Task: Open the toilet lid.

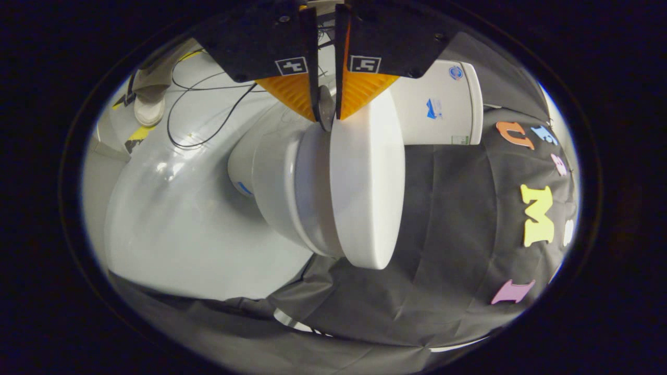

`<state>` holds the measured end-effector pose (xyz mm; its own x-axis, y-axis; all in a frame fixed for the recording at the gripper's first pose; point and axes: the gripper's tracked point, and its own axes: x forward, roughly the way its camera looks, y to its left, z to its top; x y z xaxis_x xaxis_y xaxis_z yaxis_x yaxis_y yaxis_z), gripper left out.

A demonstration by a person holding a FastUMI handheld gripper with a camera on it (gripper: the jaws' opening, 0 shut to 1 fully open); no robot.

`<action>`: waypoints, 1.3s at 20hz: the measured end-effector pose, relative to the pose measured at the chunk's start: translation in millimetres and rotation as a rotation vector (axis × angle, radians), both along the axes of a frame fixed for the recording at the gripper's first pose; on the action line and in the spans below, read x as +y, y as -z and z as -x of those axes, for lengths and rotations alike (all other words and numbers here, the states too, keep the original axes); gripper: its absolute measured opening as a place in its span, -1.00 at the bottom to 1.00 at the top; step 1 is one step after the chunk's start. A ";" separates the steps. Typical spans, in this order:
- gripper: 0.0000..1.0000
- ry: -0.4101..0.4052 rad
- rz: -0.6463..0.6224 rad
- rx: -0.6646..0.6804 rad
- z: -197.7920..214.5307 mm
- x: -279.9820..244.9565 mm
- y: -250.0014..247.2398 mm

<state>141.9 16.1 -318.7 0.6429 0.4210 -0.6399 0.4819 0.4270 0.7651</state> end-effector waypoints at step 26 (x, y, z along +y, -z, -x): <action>-0.68 -0.197 0.569 -0.131 -10.7 104.4 -166.3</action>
